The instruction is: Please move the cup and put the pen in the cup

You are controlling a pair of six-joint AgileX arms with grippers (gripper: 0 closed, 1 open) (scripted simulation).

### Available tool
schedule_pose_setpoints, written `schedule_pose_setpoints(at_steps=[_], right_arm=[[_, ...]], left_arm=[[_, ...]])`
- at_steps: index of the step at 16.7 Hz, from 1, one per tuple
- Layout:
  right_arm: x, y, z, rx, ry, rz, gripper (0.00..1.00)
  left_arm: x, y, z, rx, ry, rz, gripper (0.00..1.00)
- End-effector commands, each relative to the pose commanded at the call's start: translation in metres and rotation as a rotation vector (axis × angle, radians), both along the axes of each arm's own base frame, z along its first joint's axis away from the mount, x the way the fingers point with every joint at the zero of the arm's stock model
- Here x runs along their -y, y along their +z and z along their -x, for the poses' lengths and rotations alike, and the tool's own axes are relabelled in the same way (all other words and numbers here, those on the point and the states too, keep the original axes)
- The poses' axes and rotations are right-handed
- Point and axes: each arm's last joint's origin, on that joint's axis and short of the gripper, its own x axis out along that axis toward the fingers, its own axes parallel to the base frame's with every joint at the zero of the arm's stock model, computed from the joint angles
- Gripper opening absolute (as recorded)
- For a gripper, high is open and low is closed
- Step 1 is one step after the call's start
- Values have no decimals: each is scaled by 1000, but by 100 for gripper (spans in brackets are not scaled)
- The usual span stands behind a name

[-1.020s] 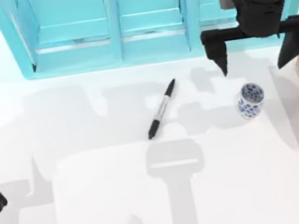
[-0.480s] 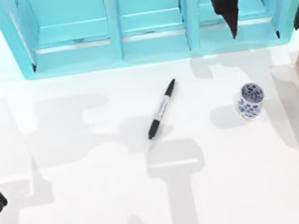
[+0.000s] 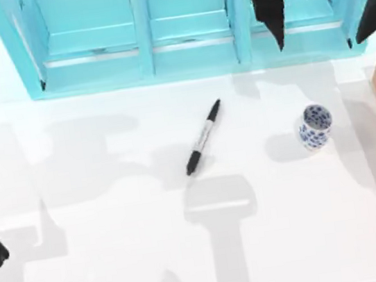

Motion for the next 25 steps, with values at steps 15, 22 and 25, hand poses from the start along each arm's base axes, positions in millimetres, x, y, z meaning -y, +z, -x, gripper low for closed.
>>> schedule_pose_setpoints(at_steps=[15, 22, 25], right_arm=[[-108, -121, -6, 26, -401, -190, 100], [-120, -175, -14, 31, -401, -196, 100], [-126, -211, -15, 31, -401, -196, 100]], left_arm=[[0, 0, 0, 0, 0, 0, 100], [0, 0, 0, 0, 0, 0, 100], [0, 0, 0, 0, 0, 0, 100]])
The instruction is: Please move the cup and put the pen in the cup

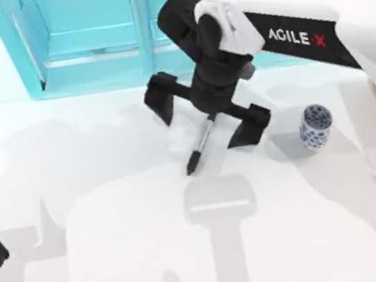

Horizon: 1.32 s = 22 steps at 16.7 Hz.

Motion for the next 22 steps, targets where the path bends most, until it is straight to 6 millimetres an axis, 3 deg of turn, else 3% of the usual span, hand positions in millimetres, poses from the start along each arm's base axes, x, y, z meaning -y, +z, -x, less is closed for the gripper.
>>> schedule_pose_setpoints(at_steps=[5, 18, 22], right_arm=[[-1, -8, 1, -6, 0, 4, 100], [-1, -8, 1, -6, 0, 4, 2], [-1, -8, 1, -6, 0, 4, 0]], left_arm=[[0, 0, 0, 0, 0, 0, 100], [0, 0, 0, 0, 0, 0, 100], [0, 0, 0, 0, 0, 0, 100]])
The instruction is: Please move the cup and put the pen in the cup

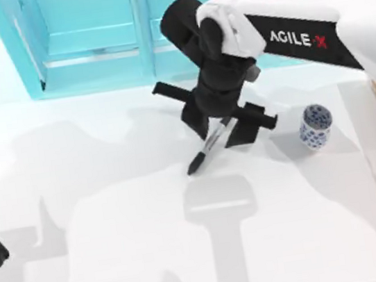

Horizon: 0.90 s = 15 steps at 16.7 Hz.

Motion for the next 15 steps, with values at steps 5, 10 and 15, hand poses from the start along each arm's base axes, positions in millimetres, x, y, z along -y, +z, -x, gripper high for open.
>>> schedule_pose_setpoints(at_steps=[5, 10, 15], right_arm=[[11, 34, 4, 23, 18, 35, 0], [7, 62, 33, 12, 21, 45, 0], [9, 126, 90, 33, 18, 28, 0]], left_arm=[[0, 0, 0, 0, 0, 0, 100], [0, 0, 0, 0, 0, 0, 100], [0, 0, 0, 0, 0, 0, 100]])
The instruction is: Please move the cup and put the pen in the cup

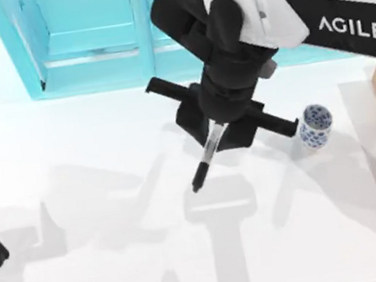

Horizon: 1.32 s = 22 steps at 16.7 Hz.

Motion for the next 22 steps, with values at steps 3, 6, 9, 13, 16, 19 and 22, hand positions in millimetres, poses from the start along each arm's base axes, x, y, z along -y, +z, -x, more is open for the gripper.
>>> schedule_pose_setpoints(at_steps=[3, 6, 9, 13, 16, 19, 22], right_arm=[[1, 7, 14, -10, 0, 7, 0], [2, 7, 12, -8, -5, 5, 0], [1, 4, 13, 25, 23, 19, 0], [-3, -16, 14, 205, 139, 89, 0], [-5, -39, 15, 410, 223, 158, 0], [-2, -63, 21, 640, 282, 243, 0], [8, -78, 31, 861, 308, 347, 0]], left_arm=[[0, 0, 0, 0, 0, 0, 100], [0, 0, 0, 0, 0, 0, 100], [0, 0, 0, 0, 0, 0, 100], [0, 0, 0, 0, 0, 0, 100], [0, 0, 0, 0, 0, 0, 100], [0, 0, 0, 0, 0, 0, 100], [0, 0, 0, 0, 0, 0, 100]])
